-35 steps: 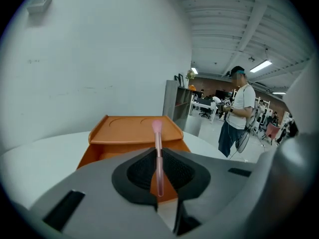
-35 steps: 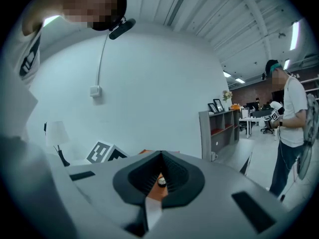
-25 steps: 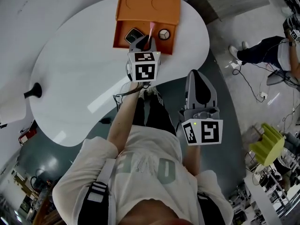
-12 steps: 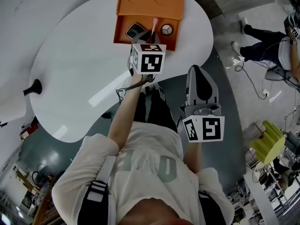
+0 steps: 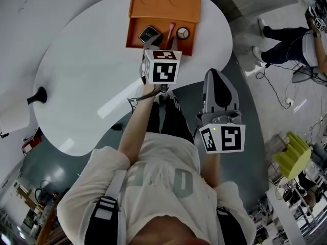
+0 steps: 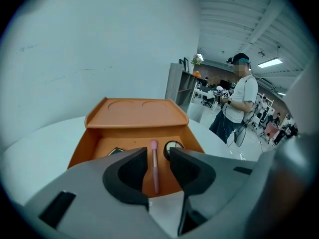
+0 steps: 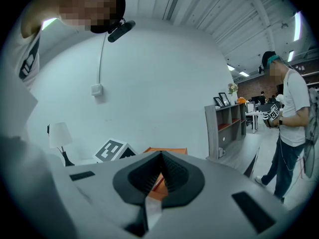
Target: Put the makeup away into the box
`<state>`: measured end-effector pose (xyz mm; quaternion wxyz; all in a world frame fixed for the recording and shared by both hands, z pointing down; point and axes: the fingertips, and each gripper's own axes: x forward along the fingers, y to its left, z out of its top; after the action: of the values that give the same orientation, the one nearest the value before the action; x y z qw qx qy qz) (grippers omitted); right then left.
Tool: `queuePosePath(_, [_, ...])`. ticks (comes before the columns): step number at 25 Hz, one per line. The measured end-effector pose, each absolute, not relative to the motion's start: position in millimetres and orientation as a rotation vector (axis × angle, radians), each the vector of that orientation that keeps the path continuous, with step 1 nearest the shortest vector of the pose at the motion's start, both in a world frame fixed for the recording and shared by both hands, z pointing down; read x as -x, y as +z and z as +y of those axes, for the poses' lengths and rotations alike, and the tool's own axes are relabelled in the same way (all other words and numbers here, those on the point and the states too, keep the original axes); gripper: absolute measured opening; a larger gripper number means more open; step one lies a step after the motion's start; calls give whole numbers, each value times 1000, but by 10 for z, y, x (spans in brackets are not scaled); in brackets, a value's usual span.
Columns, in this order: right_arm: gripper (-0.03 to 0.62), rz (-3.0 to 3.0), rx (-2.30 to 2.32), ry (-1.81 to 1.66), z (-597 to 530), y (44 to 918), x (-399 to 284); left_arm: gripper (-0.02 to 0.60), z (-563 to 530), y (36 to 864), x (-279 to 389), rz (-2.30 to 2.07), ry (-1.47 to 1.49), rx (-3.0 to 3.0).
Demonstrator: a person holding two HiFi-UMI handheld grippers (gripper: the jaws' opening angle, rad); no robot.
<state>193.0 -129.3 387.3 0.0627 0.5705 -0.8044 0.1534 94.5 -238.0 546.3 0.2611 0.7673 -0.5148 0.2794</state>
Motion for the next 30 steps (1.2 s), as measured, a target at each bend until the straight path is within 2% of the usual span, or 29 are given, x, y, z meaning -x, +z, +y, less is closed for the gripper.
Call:
queuePosePath(12, [5,-2581,-1678,137,-1565,3033,-1586,132,-2523,3723,-487,-1601,271,-2299])
queuePosePath(17, [5,-2720,-1590,-19,-1744,2562,-1199,131,-2347,2903,-118,-1755,107,-2400])
queuePosePath(20, [5,-2817,-1509,-108,-1764,2254,-841,66,-2132,2446,288,-1927,7,-2386])
queuePosePath(25, [5,-2938,-1320,-246,-1644,1952,-215,62,-1713,1998,954,-2184,-46,-2296])
queuePosePath(28, [5,-3005,-1188,-280,-1501,1896,178,14,-1380,1870,1307,-2336,-74,-2214])
queuePosePath(30, [5,-3044,-1113,-263,-1412,1904,428,8,-1181,1856,1473,-2400,-82,-2170])
